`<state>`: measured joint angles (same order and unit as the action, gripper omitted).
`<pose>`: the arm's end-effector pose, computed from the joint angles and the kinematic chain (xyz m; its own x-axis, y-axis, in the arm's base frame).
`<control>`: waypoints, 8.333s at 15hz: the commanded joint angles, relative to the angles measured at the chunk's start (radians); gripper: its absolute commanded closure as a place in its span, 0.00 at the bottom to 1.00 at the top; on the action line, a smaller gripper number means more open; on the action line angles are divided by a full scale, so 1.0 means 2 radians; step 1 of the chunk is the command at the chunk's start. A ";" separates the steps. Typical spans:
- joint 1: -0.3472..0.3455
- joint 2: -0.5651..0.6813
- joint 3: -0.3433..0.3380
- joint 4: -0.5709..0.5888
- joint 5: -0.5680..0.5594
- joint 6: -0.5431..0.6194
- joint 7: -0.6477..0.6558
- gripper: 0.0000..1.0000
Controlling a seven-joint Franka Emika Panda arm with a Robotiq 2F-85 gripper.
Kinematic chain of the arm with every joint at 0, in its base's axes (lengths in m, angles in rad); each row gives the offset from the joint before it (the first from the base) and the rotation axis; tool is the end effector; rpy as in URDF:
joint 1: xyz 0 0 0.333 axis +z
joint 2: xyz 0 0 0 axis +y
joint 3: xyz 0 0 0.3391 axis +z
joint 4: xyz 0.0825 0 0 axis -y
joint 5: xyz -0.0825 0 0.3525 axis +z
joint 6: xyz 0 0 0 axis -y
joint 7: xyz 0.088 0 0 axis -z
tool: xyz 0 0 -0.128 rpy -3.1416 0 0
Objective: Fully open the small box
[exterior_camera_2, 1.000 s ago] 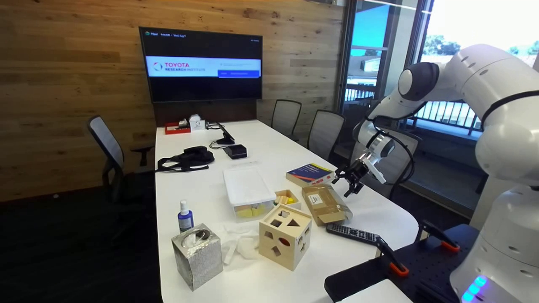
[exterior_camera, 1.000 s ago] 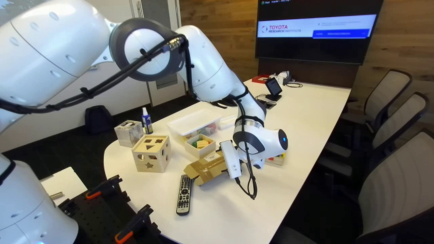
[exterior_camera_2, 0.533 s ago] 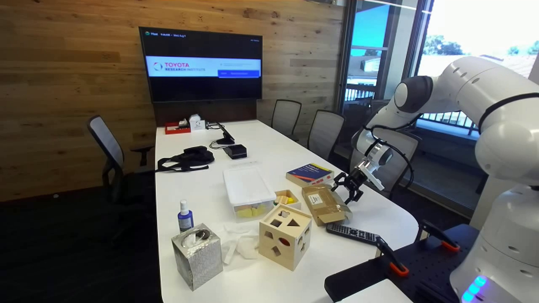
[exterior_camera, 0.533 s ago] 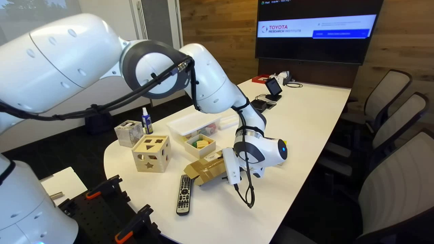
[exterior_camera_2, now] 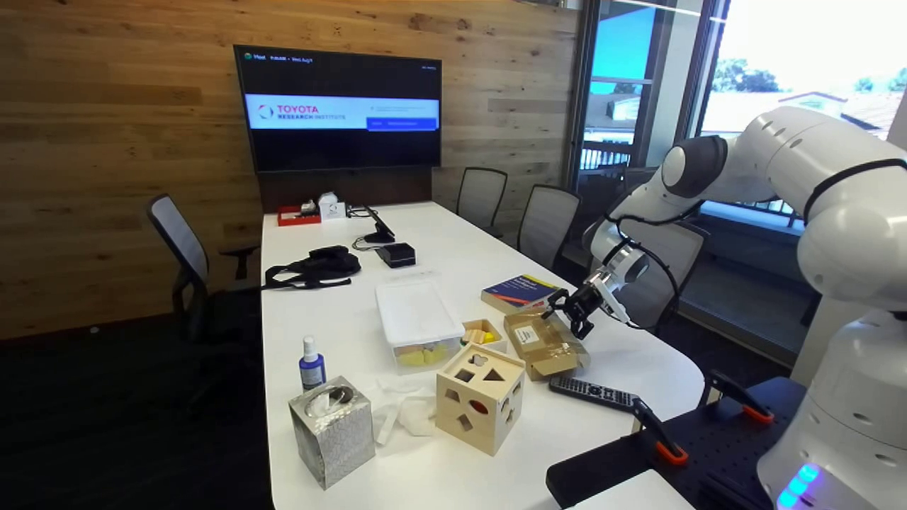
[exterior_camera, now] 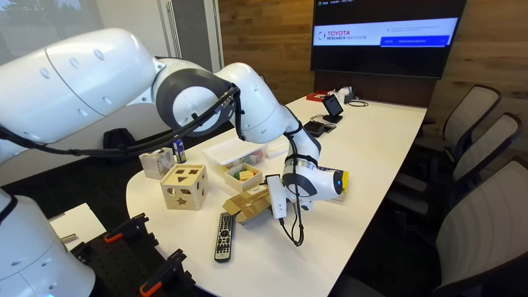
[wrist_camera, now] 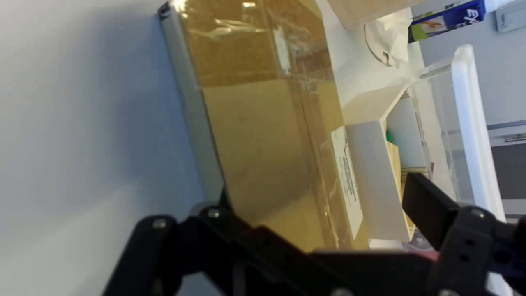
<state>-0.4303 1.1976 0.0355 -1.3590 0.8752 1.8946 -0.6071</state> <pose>0.6077 -0.1789 -0.0024 0.9256 -0.2186 -0.3090 -0.3786 -0.5334 -0.7565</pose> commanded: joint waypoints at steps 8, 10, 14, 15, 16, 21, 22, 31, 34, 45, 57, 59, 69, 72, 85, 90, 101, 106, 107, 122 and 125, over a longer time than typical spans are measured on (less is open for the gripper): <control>-0.022 -0.102 0.013 -0.078 0.005 -0.020 -0.088 0.00; -0.013 -0.106 0.015 -0.075 0.000 -0.047 -0.102 0.00; 0.010 -0.101 0.020 -0.065 -0.005 -0.100 -0.115 0.00; 0.016 -0.102 0.021 -0.064 -0.007 -0.110 -0.119 0.00; 0.025 -0.104 0.021 -0.064 -0.011 -0.118 -0.123 0.00; 0.077 -0.100 0.021 -0.050 -0.049 -0.143 -0.115 0.00; 0.088 -0.096 0.022 -0.044 -0.061 -0.145 -0.110 0.00; 0.149 -0.058 0.039 0.034 -0.162 -0.158 -0.052 0.00; 0.163 -0.033 0.050 0.076 -0.201 -0.161 -0.023 0.00; 0.223 0.133 0.063 0.330 -0.311 -0.367 0.020 0.00; 0.232 0.147 0.070 0.305 -0.319 -0.420 0.001 0.00; 0.231 0.147 0.068 0.297 -0.325 -0.431 0.001 0.00; 0.215 0.146 0.072 0.335 -0.339 -0.452 0.004 0.00; 0.215 0.144 0.074 0.378 -0.339 -0.459 0.008 0.00; 0.203 0.129 0.065 0.422 -0.314 -0.302 0.031 0.00; 0.220 0.139 0.061 0.420 -0.319 -0.205 0.046 0.00; 0.236 0.144 0.055 0.326 -0.346 -0.102 0.064 0.00; 0.232 0.143 0.058 0.339 -0.348 -0.111 0.075 0.00; 0.231 0.143 0.060 0.346 -0.348 -0.117 0.074 0.00; 0.196 -0.028 0.055 0.256 -0.336 -0.130 0.118 0.00; 0.180 -0.080 0.052 0.204 -0.332 -0.117 0.146 0.00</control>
<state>-0.0437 1.1865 0.1578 -0.7664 0.1970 1.6175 -0.3754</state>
